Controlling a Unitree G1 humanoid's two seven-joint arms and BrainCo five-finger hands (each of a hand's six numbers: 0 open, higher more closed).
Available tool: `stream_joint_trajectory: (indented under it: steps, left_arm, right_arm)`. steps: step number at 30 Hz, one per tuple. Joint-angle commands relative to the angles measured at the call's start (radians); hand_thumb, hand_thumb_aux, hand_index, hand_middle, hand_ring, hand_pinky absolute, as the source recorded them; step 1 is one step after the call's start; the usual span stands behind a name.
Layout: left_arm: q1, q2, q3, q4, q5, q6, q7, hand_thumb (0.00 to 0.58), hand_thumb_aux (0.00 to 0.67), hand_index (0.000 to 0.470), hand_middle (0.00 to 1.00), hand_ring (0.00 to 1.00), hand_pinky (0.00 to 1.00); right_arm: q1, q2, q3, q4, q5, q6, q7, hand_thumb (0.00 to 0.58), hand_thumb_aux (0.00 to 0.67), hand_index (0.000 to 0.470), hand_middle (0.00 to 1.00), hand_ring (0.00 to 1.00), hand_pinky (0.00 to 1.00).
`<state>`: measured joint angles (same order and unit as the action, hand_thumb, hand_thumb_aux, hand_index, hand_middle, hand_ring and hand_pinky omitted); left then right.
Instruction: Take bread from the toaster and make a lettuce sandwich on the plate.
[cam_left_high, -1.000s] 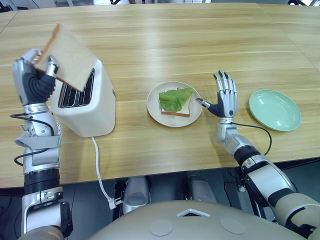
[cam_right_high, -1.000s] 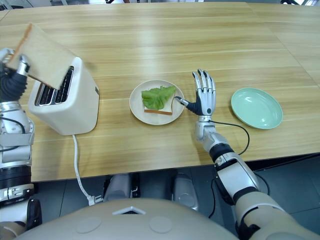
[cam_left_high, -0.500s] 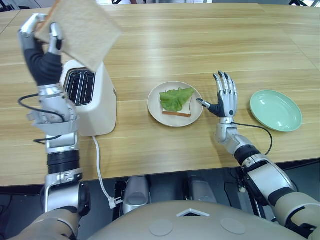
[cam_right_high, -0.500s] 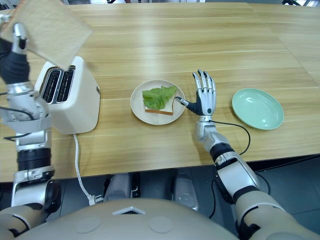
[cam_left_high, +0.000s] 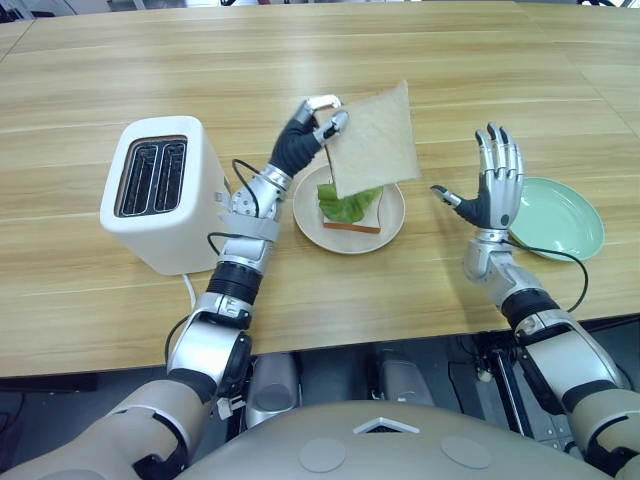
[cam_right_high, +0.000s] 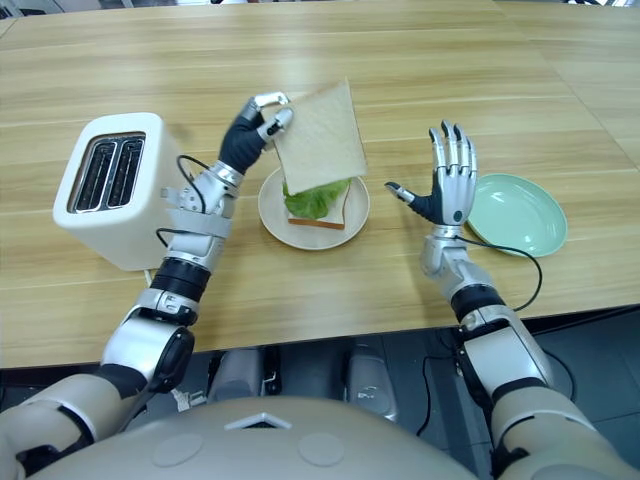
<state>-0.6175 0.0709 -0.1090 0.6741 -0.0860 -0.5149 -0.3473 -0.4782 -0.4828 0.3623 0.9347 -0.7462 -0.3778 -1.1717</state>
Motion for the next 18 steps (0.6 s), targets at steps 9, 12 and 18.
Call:
stream_joint_trajectory:
  steps: [9,12,18]
  left_arm:
    - [-0.209,-0.017,0.013,0.57,0.111,-0.029,-0.027,0.58,0.67,0.46,1.0,1.0,1.0]
    - [-0.242,-0.004,0.008,0.613,0.145,-0.008,-0.014,0.58,0.67,0.46,1.0,1.0,1.0]
    - [-0.293,0.001,0.014,0.654,0.194,0.036,0.015,0.58,0.67,0.46,1.0,1.0,1.0]
  right_arm:
    - [0.097,-0.054,0.08,-0.229,-0.117,-0.075,0.091,0.0,0.0,0.0,0.0,0.0,0.0]
    - [0.111,-0.049,0.127,-0.275,-0.165,-0.089,0.145,0.0,0.0,0.0,0.0,0.0,0.0]
    - [0.145,-0.016,0.187,-0.282,-0.21,-0.095,0.208,0.0,0.0,0.0,0.0,0.0,0.0]
